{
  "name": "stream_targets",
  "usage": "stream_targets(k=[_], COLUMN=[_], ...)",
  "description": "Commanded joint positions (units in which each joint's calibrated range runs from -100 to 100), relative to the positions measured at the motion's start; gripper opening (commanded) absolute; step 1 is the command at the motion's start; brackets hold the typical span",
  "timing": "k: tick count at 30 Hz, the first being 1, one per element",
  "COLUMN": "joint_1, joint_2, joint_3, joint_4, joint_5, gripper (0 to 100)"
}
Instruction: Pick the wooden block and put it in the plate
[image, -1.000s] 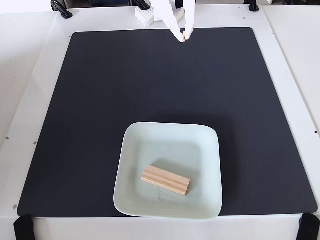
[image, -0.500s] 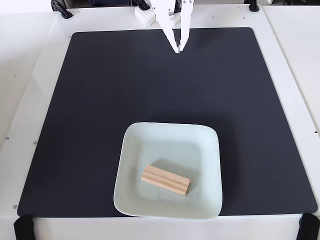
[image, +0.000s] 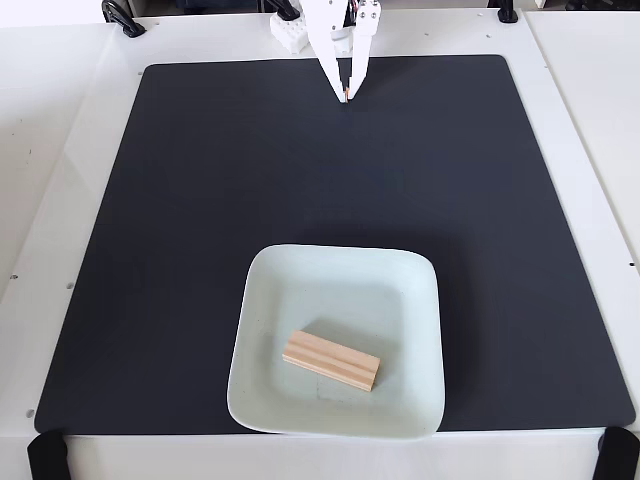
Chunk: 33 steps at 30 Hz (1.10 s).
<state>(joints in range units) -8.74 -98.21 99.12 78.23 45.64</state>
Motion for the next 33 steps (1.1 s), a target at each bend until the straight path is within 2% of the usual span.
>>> stream_targets(k=[1,33], joint_1=[-0.22,0.01], joint_2=[-0.35,-0.09], joint_3=[0.43,0.34], joint_4=[0.29,0.38], joint_5=[0.00,-0.05], gripper=[1,1])
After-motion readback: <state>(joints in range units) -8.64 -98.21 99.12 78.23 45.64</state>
